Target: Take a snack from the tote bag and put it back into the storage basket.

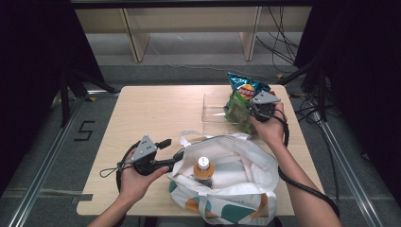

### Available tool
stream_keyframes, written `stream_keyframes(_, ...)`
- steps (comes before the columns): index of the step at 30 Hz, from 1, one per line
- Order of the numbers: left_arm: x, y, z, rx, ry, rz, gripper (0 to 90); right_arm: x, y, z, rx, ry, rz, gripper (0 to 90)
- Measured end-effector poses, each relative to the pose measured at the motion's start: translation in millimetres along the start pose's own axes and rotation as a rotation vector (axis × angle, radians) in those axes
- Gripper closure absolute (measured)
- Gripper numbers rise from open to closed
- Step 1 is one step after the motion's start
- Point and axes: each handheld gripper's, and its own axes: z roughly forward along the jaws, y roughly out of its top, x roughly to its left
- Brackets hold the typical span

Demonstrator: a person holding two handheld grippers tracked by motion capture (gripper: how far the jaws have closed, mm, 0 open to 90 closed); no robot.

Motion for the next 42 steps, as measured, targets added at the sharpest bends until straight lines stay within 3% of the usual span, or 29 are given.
stream_keyframes(2, -0.3, 0.4, -0.7, 0.006, 0.006, 0.001, 33.1, 2.3, -1.1, 0.3, 0.008, 0.000, 0.025, 90.0)
stream_keyframes(13, -0.2, 0.6, -1.1, 0.003, 0.007, 0.000, 33.1, 2.0, -0.7, 0.9, 0.007, 0.004, 0.050, 83.0)
stream_keyframes(25, -0.6, 0.6, -0.7, 0.005, 0.005, 0.001, 33.1, 2.6, 1.4, -3.8, -0.001, 0.014, 0.052, 70.5)
stream_keyframes(42, -0.8, 0.4, 0.6, -0.002, -0.002, -0.001, 33.1, 8.1, 5.3, -11.9, -0.053, 0.026, 0.048, 63.0)
